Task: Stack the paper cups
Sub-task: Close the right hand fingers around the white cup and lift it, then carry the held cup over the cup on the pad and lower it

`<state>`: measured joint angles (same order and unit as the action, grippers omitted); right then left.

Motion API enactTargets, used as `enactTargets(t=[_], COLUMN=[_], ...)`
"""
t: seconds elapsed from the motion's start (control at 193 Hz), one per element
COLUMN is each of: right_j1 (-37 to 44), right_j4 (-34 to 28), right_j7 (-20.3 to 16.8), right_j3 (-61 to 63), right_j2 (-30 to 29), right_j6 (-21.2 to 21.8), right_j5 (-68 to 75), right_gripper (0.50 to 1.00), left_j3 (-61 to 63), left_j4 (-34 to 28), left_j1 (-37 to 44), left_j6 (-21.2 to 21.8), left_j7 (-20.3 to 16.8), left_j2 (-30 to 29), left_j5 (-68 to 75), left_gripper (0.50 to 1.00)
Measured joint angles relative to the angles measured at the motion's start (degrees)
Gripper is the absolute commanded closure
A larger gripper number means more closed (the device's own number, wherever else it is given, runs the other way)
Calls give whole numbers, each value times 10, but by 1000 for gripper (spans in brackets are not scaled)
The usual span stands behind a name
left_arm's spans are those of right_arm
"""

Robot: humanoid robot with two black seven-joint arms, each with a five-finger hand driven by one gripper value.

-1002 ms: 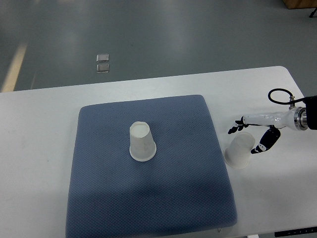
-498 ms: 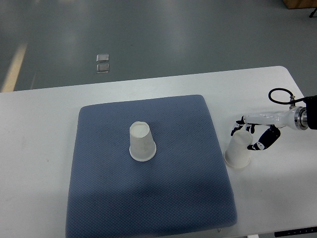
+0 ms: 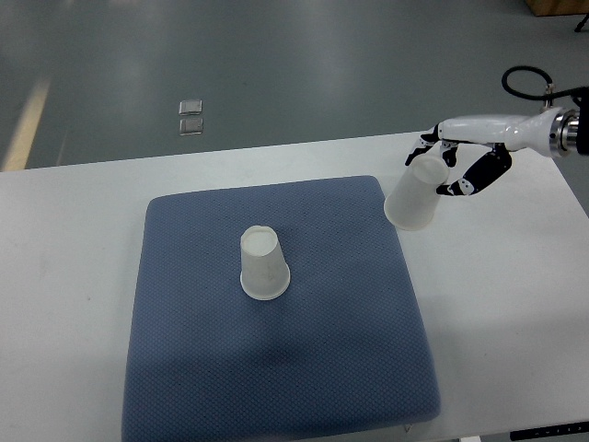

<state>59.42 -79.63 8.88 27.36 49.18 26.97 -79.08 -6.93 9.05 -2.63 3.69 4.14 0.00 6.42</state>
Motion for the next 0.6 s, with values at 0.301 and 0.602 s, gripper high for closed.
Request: enactTargets(t=[0.301, 0.602], right_j1=[129, 153], right_j4=[-2, -1], right_j7=[-24, -49], right_j3=[0, -3], right_j2=[-54, -155], right_j6=[63, 75], right_j5=[85, 93], right_gripper=[1000, 1000], left_j3=[0, 0], left_j4=[0, 0], left_j1=[0, 0], left_j6=[0, 0], left_j7=[0, 0], left_j2=[0, 0], left_j5=[0, 0], left_gripper=[500, 500])
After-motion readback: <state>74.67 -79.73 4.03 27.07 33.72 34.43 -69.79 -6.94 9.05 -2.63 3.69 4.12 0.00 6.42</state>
